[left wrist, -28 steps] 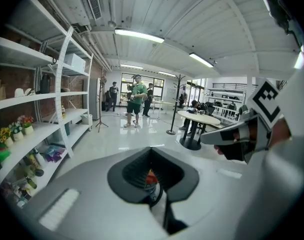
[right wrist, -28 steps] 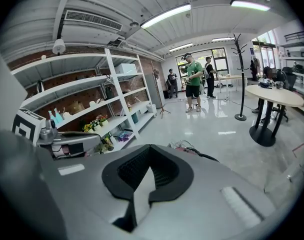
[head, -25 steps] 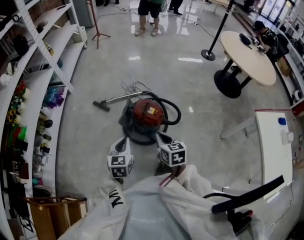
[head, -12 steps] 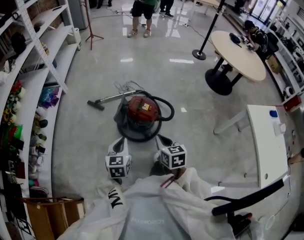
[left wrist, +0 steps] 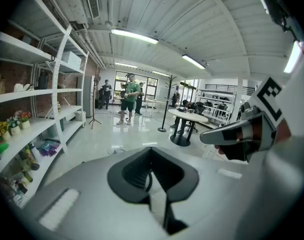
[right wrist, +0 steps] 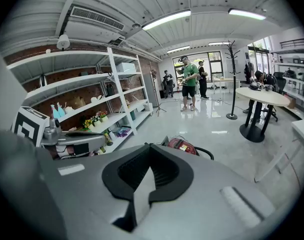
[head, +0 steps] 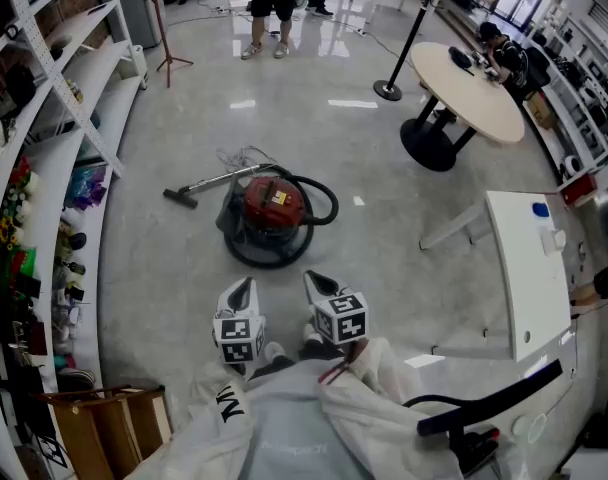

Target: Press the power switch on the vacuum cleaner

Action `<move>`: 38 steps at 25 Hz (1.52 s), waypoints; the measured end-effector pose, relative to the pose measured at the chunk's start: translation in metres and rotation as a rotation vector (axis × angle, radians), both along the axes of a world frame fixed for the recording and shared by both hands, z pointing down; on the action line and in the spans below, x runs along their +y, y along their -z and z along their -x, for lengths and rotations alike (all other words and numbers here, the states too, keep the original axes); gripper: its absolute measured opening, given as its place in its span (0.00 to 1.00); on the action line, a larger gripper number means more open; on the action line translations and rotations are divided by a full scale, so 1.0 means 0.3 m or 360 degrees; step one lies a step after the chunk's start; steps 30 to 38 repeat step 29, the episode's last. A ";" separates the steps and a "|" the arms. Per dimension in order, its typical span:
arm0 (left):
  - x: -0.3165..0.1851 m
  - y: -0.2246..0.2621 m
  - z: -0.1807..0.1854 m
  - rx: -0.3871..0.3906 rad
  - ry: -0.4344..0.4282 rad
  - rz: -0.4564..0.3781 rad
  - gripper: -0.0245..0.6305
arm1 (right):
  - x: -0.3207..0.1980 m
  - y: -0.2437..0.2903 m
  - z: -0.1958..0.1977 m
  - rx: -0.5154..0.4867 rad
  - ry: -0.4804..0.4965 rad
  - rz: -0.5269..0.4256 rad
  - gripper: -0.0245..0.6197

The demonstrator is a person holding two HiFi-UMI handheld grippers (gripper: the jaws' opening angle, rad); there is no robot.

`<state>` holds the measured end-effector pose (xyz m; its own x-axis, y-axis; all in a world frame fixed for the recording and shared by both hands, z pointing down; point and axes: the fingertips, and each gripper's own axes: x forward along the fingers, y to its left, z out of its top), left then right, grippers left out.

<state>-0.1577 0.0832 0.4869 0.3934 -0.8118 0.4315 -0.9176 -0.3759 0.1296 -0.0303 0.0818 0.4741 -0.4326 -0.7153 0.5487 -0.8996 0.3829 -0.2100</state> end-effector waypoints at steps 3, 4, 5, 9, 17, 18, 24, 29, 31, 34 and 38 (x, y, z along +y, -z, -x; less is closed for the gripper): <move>0.023 0.011 -0.040 0.0006 -0.0021 0.0012 0.04 | 0.031 0.001 -0.019 -0.0014 0.0007 0.0017 0.04; 0.026 0.015 -0.053 0.0006 -0.0026 0.0010 0.04 | 0.038 0.001 -0.027 -0.0017 0.0012 0.0020 0.04; 0.025 0.019 -0.064 0.0003 -0.0028 0.0007 0.04 | 0.040 0.003 -0.037 -0.0021 0.0013 0.0017 0.04; 0.014 0.019 -0.095 -0.0036 -0.0019 -0.0012 0.04 | 0.029 0.018 -0.076 -0.0039 0.0021 -0.0008 0.04; 0.000 0.057 -0.169 -0.0070 -0.0032 -0.0045 0.04 | 0.008 0.029 -0.150 -0.0068 0.0005 -0.0048 0.04; -0.001 0.058 -0.175 -0.0073 -0.0033 -0.0044 0.04 | 0.008 0.026 -0.153 -0.0071 0.0007 -0.0044 0.04; -0.006 0.052 -0.205 -0.0085 -0.0035 -0.0039 0.04 | -0.002 0.027 -0.181 -0.0086 0.0004 -0.0045 0.04; -0.013 0.040 -0.211 -0.0102 -0.0035 -0.0039 0.04 | -0.007 0.018 -0.192 -0.0089 0.0000 -0.0033 0.04; -0.013 0.040 -0.211 -0.0102 -0.0035 -0.0039 0.04 | -0.007 0.018 -0.192 -0.0089 0.0000 -0.0033 0.04; -0.013 0.040 -0.211 -0.0102 -0.0035 -0.0039 0.04 | -0.007 0.018 -0.192 -0.0089 0.0000 -0.0033 0.04; -0.013 0.040 -0.211 -0.0102 -0.0035 -0.0039 0.04 | -0.007 0.018 -0.192 -0.0089 0.0000 -0.0033 0.04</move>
